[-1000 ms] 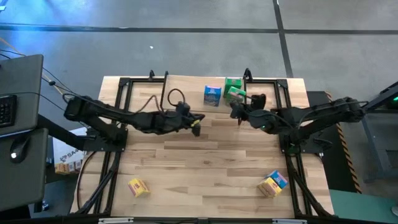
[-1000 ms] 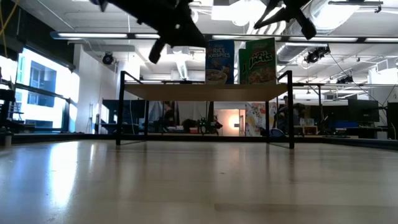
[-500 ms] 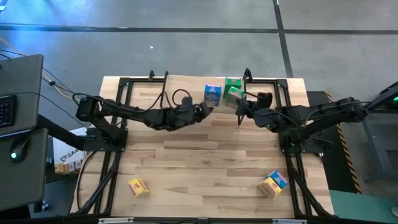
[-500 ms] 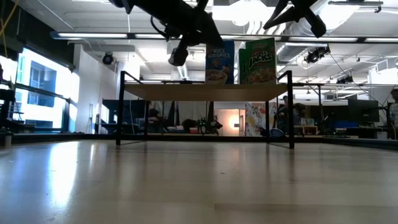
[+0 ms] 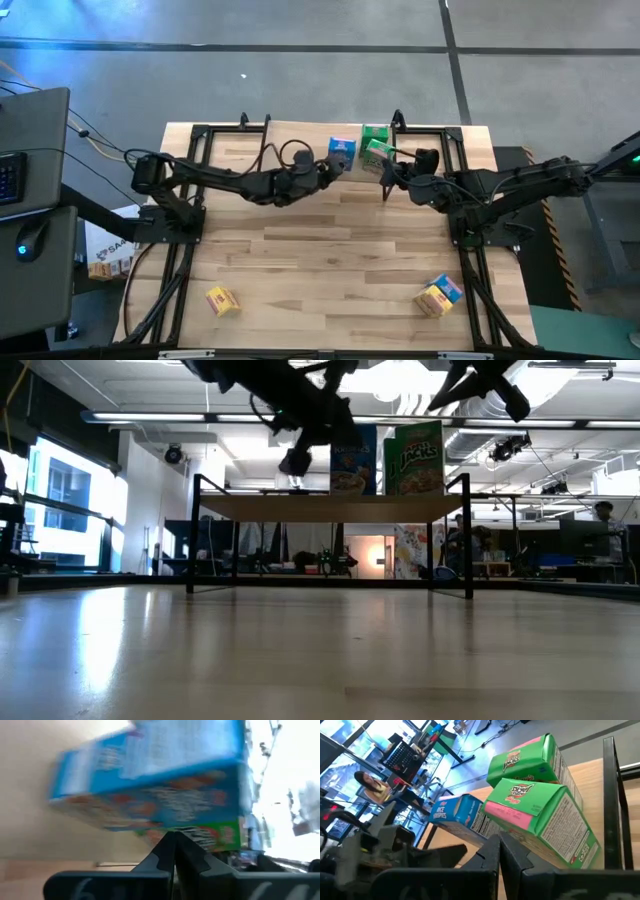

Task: Stack cereal on shelf
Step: Put the top blue cereal box on the shelf

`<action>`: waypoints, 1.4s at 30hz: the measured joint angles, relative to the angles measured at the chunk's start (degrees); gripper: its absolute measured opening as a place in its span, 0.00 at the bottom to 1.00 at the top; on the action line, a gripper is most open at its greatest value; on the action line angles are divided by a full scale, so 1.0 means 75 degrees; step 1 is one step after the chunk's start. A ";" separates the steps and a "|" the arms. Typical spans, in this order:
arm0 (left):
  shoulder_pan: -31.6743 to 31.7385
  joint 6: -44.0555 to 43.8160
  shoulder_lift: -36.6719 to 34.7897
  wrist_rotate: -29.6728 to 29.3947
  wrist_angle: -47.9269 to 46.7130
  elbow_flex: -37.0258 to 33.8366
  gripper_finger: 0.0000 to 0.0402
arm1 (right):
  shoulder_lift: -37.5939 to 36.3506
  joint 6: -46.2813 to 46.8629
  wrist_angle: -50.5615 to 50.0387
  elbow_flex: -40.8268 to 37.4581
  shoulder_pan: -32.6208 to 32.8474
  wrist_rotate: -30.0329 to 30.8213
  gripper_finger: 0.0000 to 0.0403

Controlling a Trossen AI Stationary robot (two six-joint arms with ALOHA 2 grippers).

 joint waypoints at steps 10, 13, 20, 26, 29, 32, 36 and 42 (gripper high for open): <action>0.0219 0.0231 0.0537 0.0489 -0.0666 0.0688 0.00 | -0.0009 0.0001 -0.0004 0.0000 0.0000 0.0005 0.00; 0.0275 0.0352 0.0534 0.0517 -0.0834 0.0689 0.00 | -0.0009 0.0036 0.0001 0.0000 0.0000 0.0061 0.00; 0.0422 0.0872 0.0534 0.0549 -0.1167 0.0689 0.00 | -0.0009 0.0093 0.0005 0.0000 0.0000 0.0061 0.00; 0.0511 0.1065 0.0534 0.0481 -0.1449 0.0689 0.00 | -0.0009 0.0211 0.0009 0.0000 0.0000 0.0060 0.00; 0.0585 0.1301 0.0534 0.0485 -0.1508 0.0689 0.00 | -0.0006 0.0271 0.0013 0.0000 0.0000 0.0061 0.00; 0.0691 0.1364 0.0534 0.0525 -0.1620 0.0689 0.00 | -0.0008 0.0287 0.0045 0.0000 0.0000 0.0058 0.00; 0.0811 0.1708 0.0534 0.0629 -0.1609 0.0689 0.00 | -0.0006 0.0290 0.0144 -0.0003 0.0000 0.0059 0.00; 0.0857 0.2652 0.0534 0.0785 -0.1623 0.0689 0.00 | -0.0006 0.0290 0.0250 -0.0003 0.0000 0.0072 0.00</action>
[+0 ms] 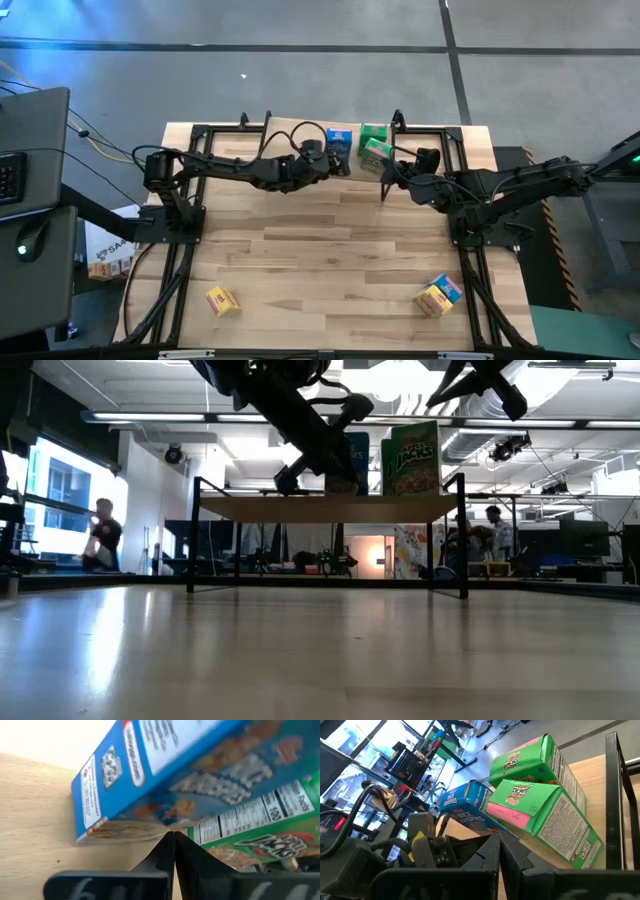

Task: Stack cereal on shelf
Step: Put the top blue cereal box on the shelf

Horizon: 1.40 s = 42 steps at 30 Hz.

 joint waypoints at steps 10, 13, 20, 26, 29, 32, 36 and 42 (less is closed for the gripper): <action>-0.0155 0.0031 -0.0009 0.0428 0.0002 -0.0003 0.00 | 0.0000 0.0003 0.0055 0.0000 -0.0003 0.0006 0.00; -0.0245 0.0366 -0.0050 0.0450 0.0013 -0.0003 0.00 | 0.0000 0.0003 0.0055 -0.0001 -0.0003 0.0006 0.00; -0.0280 0.1672 -0.0180 -0.0021 -0.0857 0.0195 0.00 | 0.0003 0.0003 0.0090 -0.0003 -0.0006 0.0009 0.00; -0.0324 0.2748 -0.0172 -0.0905 -0.0749 0.0291 0.00 | 0.0003 0.0003 0.0106 -0.0006 -0.0056 0.0012 0.00; -0.0335 0.3227 -0.0172 -0.1077 -0.0659 0.0291 0.00 | 0.0003 0.0003 0.0105 -0.0006 -0.0070 0.0012 0.00; -0.0335 0.3731 -0.0172 -0.1107 -0.0695 0.0289 0.00 | 0.0003 0.0003 0.0105 -0.0006 -0.0111 0.0024 0.00; -0.0335 0.3976 -0.0079 -0.1113 -0.0637 0.0285 0.00 | 0.0003 0.0003 0.0107 -0.0006 -0.0241 -0.0037 0.00; -0.0309 0.3992 0.0243 -0.0900 -0.0445 0.0292 0.00 | 0.0003 -0.0020 0.0166 -0.0006 -0.0274 -0.0070 0.00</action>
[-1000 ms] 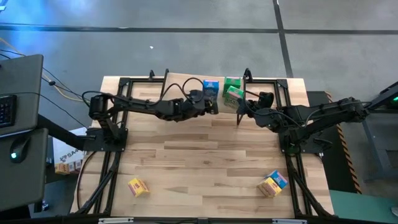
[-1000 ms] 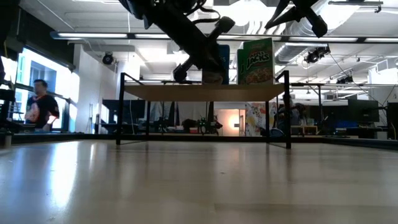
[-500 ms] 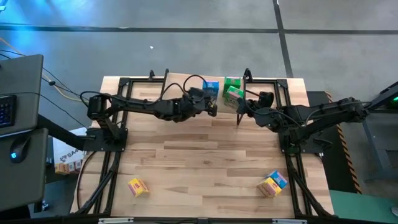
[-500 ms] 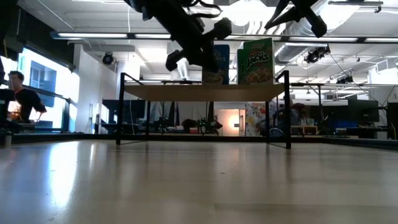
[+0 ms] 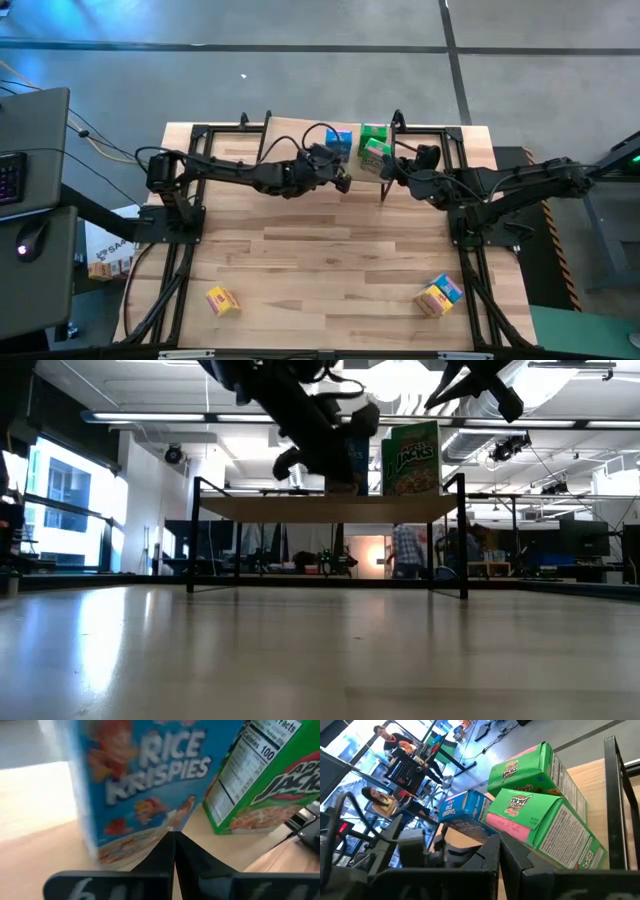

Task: Stack cereal on shelf
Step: Put the top blue cereal box on the shelf

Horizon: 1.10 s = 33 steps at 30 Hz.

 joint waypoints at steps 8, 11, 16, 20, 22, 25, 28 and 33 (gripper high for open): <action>0.0057 -0.0225 0.0278 -0.0064 -0.0009 -0.0009 0.00 | 0.0000 -0.0059 0.0158 0.0000 0.0000 -0.0006 0.00; 0.0064 -0.0168 0.0276 -0.0225 0.0009 -0.0009 0.00 | 0.0000 -0.0064 0.0172 0.0000 0.0000 -0.0003 0.00; 0.0093 0.0087 0.0276 -0.0443 0.0061 -0.0009 0.00 | 0.0000 -0.0064 0.0172 0.0000 0.0000 -0.0003 0.00; 0.0126 0.0195 0.0276 -0.0762 0.0085 -0.0009 0.00 | 0.0000 -0.0064 0.0169 0.0000 0.0000 -0.0006 0.00; 0.0172 0.0250 0.0276 -0.0807 0.0126 -0.0009 0.00 | 0.0000 -0.0064 0.0172 0.0000 0.0000 -0.0006 0.00; 0.0271 0.0173 0.0276 -0.0744 0.0126 -0.0009 0.00 | 0.0000 -0.0065 0.0176 0.0000 0.0000 -0.0006 0.00; 0.0380 0.0005 0.0284 -0.0578 0.0199 -0.0009 0.00 | 0.0000 -0.0067 0.0195 0.0000 0.0000 -0.0006 0.00; 0.0466 -0.0028 0.0313 -0.0136 0.0558 -0.0009 0.00 | 0.0000 -0.0096 0.0230 0.0000 0.0000 -0.0008 0.00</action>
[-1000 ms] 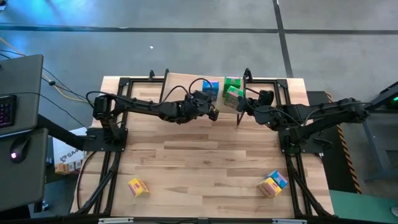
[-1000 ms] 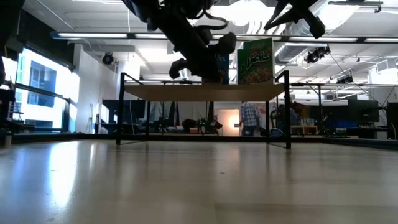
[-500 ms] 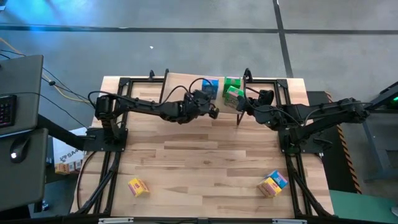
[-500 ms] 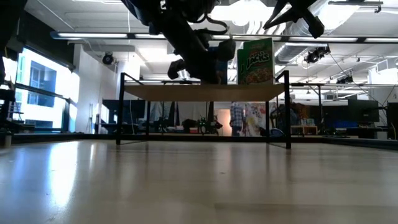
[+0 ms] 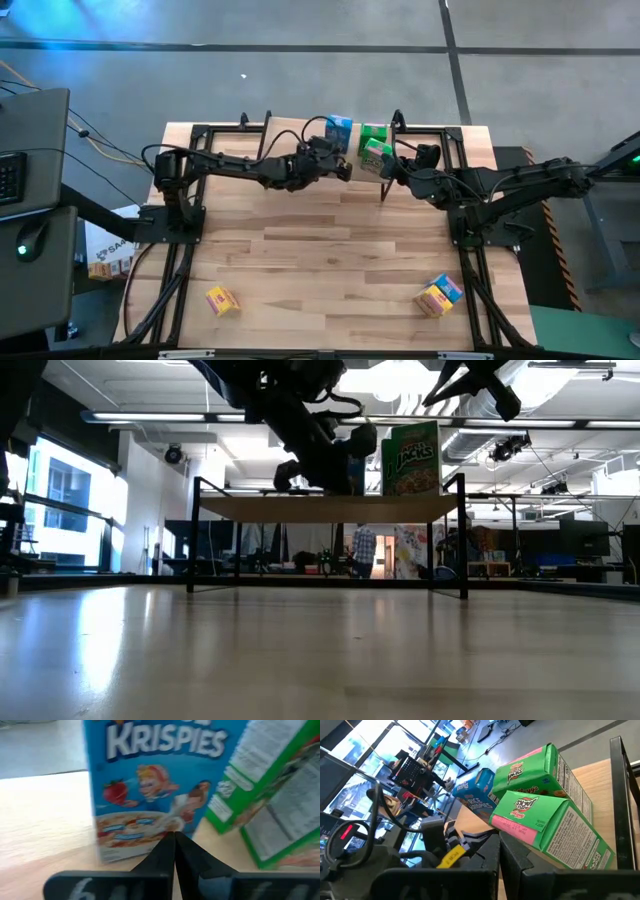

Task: Stack cereal on shelf
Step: Put the top blue cereal box on the shelf, then put the blue cereal box on the shelf aligned with the other blue cereal box

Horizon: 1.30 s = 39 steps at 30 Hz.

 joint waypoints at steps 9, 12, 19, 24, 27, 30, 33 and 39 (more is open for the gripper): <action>-0.0137 0.0001 0.0000 0.0383 0.0191 0.0000 0.00 | 0.0000 -0.0051 0.0006 0.0000 0.0000 -0.0001 0.00; -0.0135 0.0001 0.0000 0.0431 0.0186 0.0000 0.00 | 0.0000 -0.0082 0.0036 0.0000 0.0000 -0.0001 0.00; -0.0134 -0.0071 0.0000 0.0454 0.0189 0.0000 0.00 | 0.0000 -0.0119 0.0061 0.0000 0.0001 -0.0005 0.00; -0.0134 0.0070 -0.0018 0.0717 0.0149 0.0000 0.00 | -0.0095 -0.0476 -0.0061 0.0000 0.0001 -0.0398 0.00; -0.0134 0.0109 -0.0286 0.0862 -0.0177 -0.0012 0.00 | -0.0487 -0.0555 -0.0517 0.0006 0.0003 -0.0708 0.00; -0.0137 0.0003 -0.0569 0.1086 -0.0632 0.0000 0.00 | -0.0930 -0.0480 -0.1282 0.0006 0.0038 -0.1070 0.00; -0.0221 -0.0003 -0.0810 0.1439 -0.0866 -0.0003 0.00 | -0.1299 -0.0370 -0.2045 0.0006 0.0038 -0.1692 0.00; -0.0602 -0.0064 -0.1376 0.2624 -0.1236 -0.0029 0.00 | -0.1793 -0.0969 -0.2909 0.0006 0.0038 -0.3090 0.00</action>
